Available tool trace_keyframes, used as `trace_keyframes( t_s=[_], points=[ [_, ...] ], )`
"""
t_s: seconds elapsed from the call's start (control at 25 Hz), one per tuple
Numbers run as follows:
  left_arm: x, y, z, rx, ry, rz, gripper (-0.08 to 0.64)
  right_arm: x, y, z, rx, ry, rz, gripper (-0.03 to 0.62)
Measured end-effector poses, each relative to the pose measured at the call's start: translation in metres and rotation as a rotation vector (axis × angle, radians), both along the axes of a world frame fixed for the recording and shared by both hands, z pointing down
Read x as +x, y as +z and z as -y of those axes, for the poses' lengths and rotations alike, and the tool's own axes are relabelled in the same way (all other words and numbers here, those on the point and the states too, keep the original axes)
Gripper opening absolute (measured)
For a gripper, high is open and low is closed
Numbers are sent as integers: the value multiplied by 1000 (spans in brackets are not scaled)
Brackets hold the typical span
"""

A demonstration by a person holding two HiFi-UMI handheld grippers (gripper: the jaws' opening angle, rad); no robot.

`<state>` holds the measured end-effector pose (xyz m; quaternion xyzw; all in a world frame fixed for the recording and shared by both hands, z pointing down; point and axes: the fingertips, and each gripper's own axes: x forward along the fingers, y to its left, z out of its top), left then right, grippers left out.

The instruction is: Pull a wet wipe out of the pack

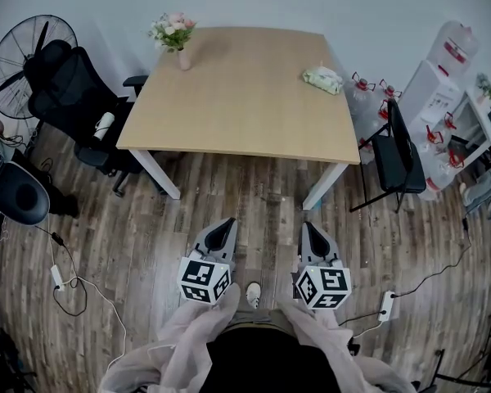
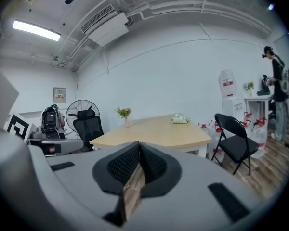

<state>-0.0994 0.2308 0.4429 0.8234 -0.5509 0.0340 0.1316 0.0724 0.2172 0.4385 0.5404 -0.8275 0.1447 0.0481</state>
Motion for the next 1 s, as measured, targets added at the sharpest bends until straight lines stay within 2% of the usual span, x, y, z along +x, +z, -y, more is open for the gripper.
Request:
trace_keyframes(
  t_s=[0.6, 1.0],
  points=[
    [-3, 5, 14, -30, -40, -5, 12, -5, 12, 16, -43, -32, -5, 12],
    [-7, 9, 60, -35, -33, -10, 12, -3, 17, 55, -53, -12, -4, 12]
  ],
)
